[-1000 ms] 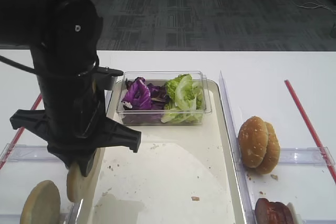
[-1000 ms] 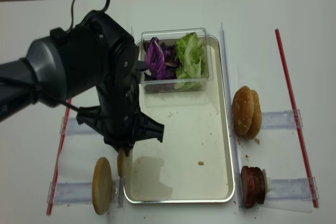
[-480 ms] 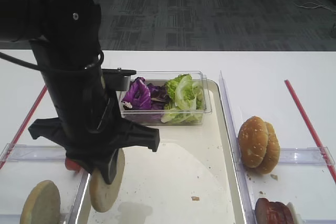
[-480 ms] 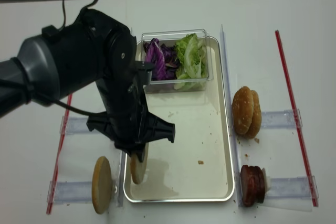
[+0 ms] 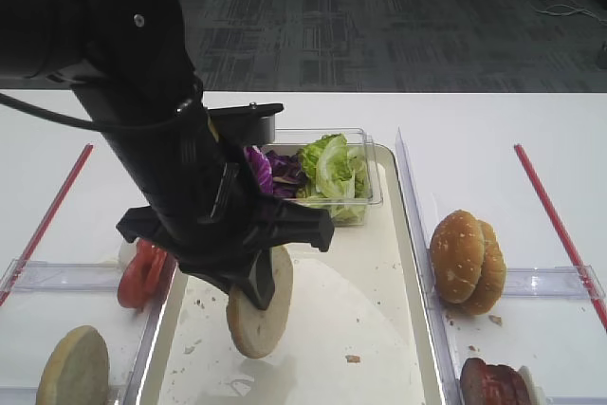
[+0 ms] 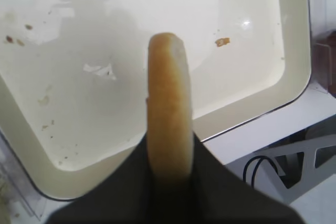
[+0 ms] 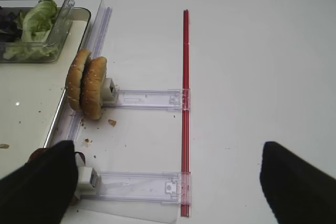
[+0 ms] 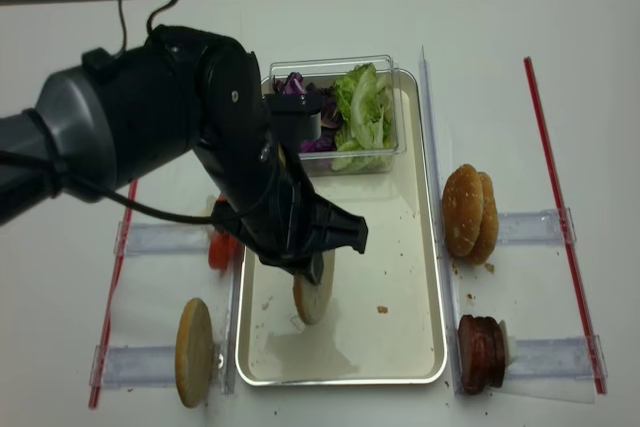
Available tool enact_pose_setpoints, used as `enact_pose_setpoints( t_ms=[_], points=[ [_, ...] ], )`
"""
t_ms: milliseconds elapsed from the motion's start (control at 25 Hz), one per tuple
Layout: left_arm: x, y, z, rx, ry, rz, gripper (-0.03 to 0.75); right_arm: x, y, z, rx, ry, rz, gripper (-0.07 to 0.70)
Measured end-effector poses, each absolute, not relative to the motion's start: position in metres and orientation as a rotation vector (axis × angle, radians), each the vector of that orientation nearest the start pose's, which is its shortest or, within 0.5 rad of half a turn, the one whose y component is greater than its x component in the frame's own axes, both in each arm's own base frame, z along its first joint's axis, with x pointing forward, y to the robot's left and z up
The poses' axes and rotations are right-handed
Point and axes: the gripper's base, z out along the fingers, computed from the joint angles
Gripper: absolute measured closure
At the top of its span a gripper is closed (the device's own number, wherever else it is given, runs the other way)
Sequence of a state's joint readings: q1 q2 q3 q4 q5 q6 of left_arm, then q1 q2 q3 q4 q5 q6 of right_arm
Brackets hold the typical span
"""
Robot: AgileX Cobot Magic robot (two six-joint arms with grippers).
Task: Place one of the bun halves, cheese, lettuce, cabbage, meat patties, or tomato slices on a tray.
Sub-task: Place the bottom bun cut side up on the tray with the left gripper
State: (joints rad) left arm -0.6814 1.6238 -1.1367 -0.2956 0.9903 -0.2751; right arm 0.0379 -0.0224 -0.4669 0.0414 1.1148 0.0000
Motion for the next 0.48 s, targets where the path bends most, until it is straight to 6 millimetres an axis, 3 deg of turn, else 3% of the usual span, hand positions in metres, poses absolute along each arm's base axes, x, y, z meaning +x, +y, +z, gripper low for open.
enact_pose_setpoints(
  t_ms=[200,480],
  points=[
    [0.232,-0.213,0.228,0.392,3.014,-0.672,0.627,-0.007,0.003,0.264,-0.043,2.109,0.073,-0.061],
    [0.237,-0.197,0.202,0.314,2.98,-1.019,0.627,-0.007,0.003,0.264,-0.043,2.109,0.073,-0.061]
  ],
)
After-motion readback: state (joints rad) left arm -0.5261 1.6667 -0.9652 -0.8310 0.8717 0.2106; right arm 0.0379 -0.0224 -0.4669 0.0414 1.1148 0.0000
